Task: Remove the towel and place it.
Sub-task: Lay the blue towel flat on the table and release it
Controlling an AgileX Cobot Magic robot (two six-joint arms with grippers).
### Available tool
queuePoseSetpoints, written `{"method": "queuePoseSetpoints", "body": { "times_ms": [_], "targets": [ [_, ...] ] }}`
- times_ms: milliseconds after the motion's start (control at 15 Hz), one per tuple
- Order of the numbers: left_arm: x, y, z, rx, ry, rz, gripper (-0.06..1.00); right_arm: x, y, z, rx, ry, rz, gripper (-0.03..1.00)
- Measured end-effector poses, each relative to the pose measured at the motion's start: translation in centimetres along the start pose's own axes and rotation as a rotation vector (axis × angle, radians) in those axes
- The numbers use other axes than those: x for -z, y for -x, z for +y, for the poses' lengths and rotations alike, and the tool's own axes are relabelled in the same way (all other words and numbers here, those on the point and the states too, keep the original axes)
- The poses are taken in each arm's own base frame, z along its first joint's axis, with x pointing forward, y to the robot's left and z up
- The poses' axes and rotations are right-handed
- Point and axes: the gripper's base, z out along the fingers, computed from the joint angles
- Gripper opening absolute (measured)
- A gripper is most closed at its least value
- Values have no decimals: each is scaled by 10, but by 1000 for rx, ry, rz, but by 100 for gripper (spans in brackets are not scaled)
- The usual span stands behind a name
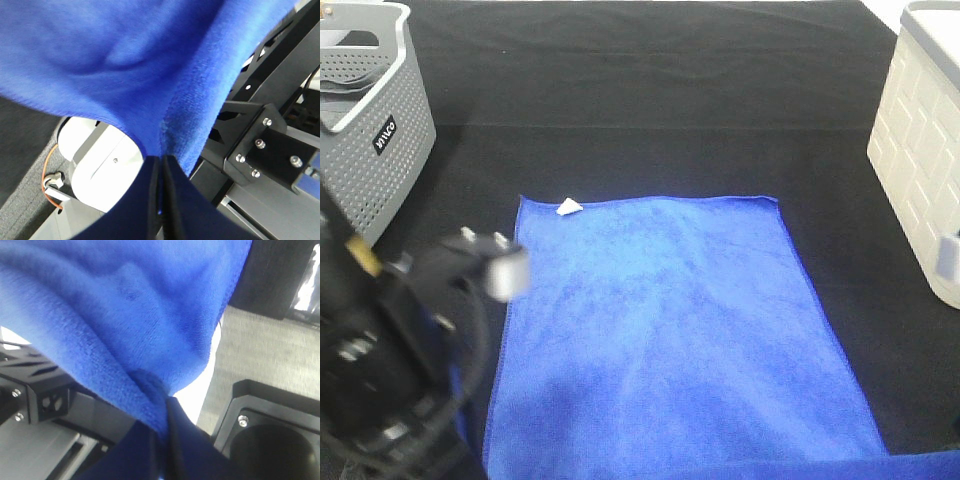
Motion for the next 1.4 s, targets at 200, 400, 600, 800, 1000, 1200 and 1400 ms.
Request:
{"method": "queuePoseSetpoints", "body": {
  "times_ms": [200,400,600,800,1000,1200,1400],
  "targets": [
    [-28,6,-8,-5,-18,59,0,-12,11,-1,3,5,62,0],
    [-34,7,-11,-18,-9,59,0,-26,24,1,8,57,107,0],
    [-35,8,-10,-18,-3,54,0,-43,35,1,11,88,184,0],
    [-34,10,-7,29,28,27,0,-58,41,-1,15,100,259,0],
    [-35,9,-7,32,24,45,0,-69,45,-1,13,129,312,0],
    [-39,7,-7,49,10,84,0,-79,38,-2,11,159,361,2],
    [-40,8,-7,65,-4,79,0,-80,37,-2,15,169,358,7]
  ]
}}
